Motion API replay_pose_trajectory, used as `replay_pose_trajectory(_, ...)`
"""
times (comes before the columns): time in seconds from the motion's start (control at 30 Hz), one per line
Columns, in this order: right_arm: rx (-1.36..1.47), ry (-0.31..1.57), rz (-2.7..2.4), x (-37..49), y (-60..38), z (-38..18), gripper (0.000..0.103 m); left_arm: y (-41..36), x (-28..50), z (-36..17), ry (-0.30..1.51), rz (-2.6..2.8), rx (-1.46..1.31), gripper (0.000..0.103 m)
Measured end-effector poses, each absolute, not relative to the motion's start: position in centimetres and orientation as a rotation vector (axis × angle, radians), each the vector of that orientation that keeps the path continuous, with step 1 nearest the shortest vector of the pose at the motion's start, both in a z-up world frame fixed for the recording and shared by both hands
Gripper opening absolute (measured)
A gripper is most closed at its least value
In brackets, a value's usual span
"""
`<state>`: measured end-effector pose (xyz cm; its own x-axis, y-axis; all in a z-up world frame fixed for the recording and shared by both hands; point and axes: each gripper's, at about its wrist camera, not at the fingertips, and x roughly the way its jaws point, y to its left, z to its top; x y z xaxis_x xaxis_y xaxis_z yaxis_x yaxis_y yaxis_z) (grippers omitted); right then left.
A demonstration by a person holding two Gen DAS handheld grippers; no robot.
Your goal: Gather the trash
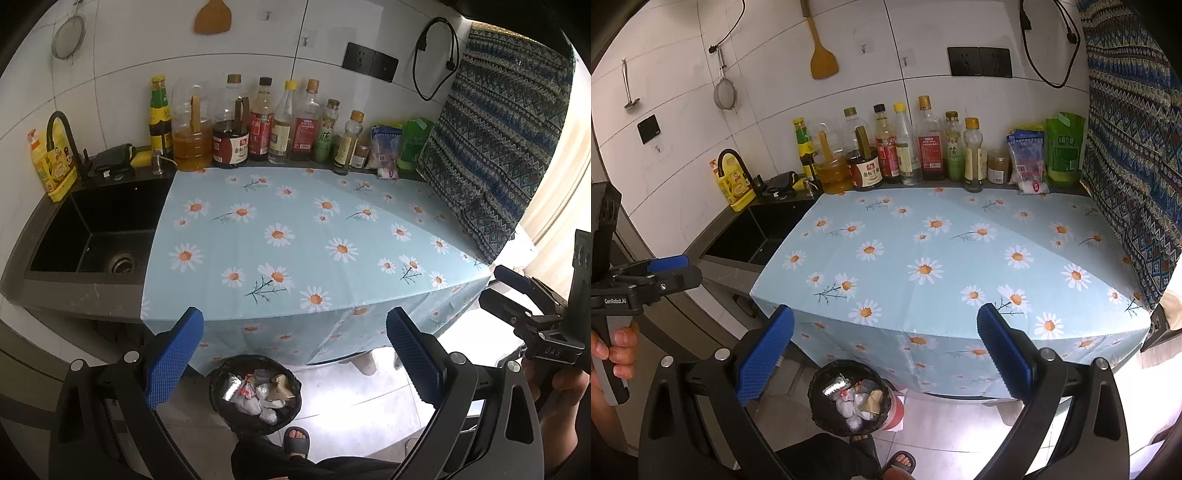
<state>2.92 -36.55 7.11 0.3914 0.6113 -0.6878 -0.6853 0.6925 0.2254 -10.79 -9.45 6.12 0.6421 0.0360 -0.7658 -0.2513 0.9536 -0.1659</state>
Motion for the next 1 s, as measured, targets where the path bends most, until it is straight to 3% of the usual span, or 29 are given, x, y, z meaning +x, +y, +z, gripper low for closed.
replay_pose_trajectory(1.0, -0.113, 0.868, 0.827, 3.2, -36.1, 6.3, 0.098, -10.0, -10.5, 5.0, 0.889, 0.165, -0.259, 0.096)
